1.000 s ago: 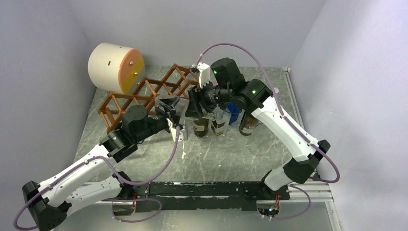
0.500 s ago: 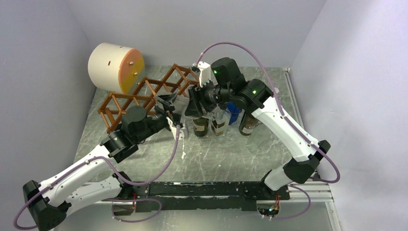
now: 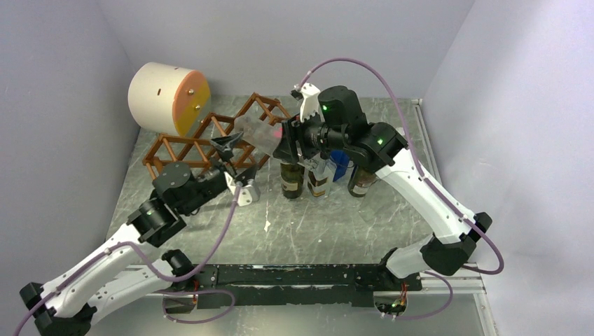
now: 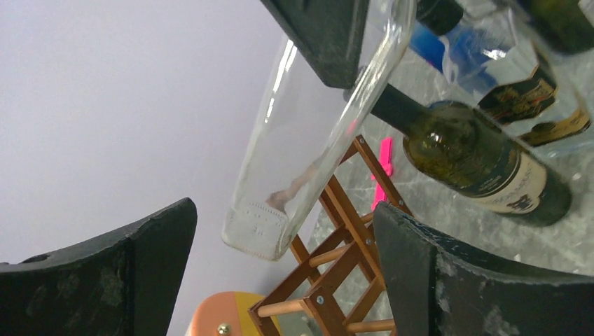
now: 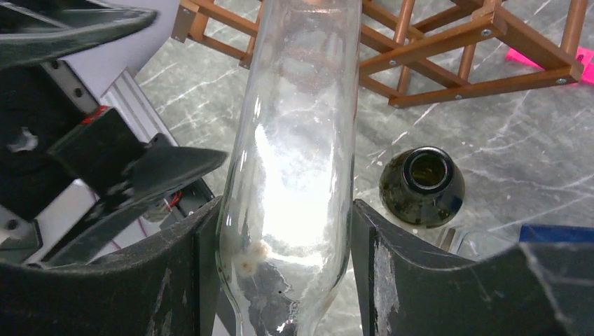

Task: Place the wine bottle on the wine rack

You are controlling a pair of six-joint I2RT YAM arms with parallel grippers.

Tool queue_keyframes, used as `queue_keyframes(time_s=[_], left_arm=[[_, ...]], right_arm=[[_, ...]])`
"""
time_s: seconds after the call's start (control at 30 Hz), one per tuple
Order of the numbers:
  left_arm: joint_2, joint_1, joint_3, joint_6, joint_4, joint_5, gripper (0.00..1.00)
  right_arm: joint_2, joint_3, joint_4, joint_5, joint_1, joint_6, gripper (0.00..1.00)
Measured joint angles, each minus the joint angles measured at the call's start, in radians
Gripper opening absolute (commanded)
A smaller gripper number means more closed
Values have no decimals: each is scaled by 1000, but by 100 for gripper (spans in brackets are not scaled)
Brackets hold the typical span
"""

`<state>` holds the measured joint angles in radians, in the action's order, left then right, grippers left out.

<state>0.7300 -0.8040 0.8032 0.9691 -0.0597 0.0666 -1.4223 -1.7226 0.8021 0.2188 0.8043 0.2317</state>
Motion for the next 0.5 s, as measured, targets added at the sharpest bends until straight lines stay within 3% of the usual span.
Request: queue_keyframes(time_s=[0.17, 0.3, 0.5], left_arm=[[-85, 0, 10, -122, -9, 7, 99], [-115, 0, 49, -308, 21, -57, 99], [-73, 0, 265, -543, 13, -175, 99]], right_arm=[[16, 61, -78, -1, 5, 0, 0], [16, 101, -116, -27, 45, -6, 0], [15, 156, -163, -89, 163, -22, 0]])
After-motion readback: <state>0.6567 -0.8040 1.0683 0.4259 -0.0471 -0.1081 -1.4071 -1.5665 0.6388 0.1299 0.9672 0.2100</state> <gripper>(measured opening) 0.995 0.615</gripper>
